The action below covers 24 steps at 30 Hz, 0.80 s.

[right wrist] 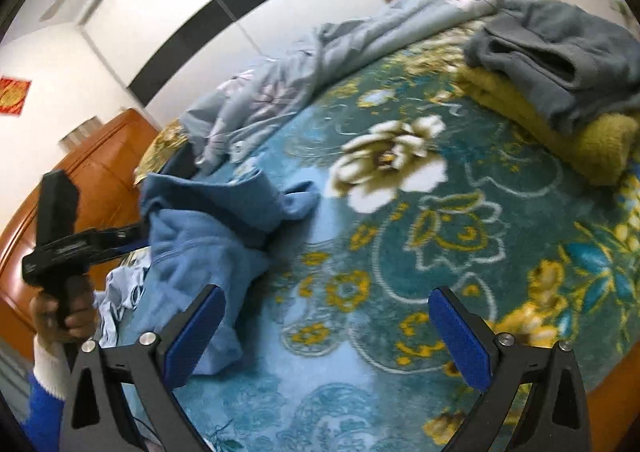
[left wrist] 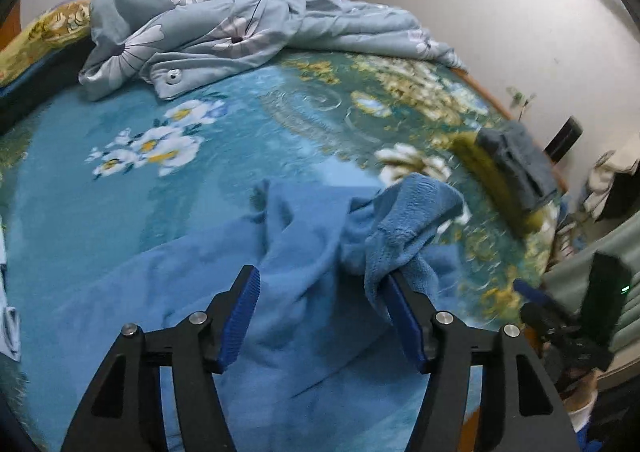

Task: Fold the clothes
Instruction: 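Lower the blue sweater onto the bed and open the left gripper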

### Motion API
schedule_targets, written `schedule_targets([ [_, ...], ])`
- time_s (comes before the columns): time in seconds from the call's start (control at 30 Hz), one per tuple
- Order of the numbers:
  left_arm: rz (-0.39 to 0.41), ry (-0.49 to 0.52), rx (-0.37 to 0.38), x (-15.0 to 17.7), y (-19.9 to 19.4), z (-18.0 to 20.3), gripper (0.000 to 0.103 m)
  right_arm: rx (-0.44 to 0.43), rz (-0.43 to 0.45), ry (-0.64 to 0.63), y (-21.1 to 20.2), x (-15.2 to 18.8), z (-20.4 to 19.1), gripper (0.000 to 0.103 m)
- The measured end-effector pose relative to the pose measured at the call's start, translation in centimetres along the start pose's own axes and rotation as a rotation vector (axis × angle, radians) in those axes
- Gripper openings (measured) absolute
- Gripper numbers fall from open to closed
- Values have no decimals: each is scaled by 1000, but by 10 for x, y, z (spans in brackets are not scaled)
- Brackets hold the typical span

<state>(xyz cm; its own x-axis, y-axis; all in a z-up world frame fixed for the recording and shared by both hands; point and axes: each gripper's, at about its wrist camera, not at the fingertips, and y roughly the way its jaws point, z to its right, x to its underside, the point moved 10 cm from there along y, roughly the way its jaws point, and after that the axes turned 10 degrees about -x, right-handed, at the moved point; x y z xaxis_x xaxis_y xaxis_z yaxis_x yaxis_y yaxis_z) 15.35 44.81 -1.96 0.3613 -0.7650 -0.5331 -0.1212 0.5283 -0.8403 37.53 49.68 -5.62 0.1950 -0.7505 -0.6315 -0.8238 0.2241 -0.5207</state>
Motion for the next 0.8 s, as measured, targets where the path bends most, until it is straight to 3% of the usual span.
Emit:
schedule_targets([
  [0.23,-30,60,-14,13,13,6,65,-99,-118,-179,38,25,-55,103],
  [0.37,-34,56,2,13,14,9,65,-76,-207,-312,65,49,-80,103],
  [0.53,-20,78,20,14,4,12,65,-43,-242,-268,88,56,-70,96],
  [0.63,-19,71,41,15,1,10,65,-40,-238,-188,92,50,-57,85],
  [0.73,-30,82,59,19,2,12,65,-53,-229,-119,91,45,-46,60],
  [0.8,-41,97,77,24,3,15,65,-81,-200,-69,86,37,-40,33],
])
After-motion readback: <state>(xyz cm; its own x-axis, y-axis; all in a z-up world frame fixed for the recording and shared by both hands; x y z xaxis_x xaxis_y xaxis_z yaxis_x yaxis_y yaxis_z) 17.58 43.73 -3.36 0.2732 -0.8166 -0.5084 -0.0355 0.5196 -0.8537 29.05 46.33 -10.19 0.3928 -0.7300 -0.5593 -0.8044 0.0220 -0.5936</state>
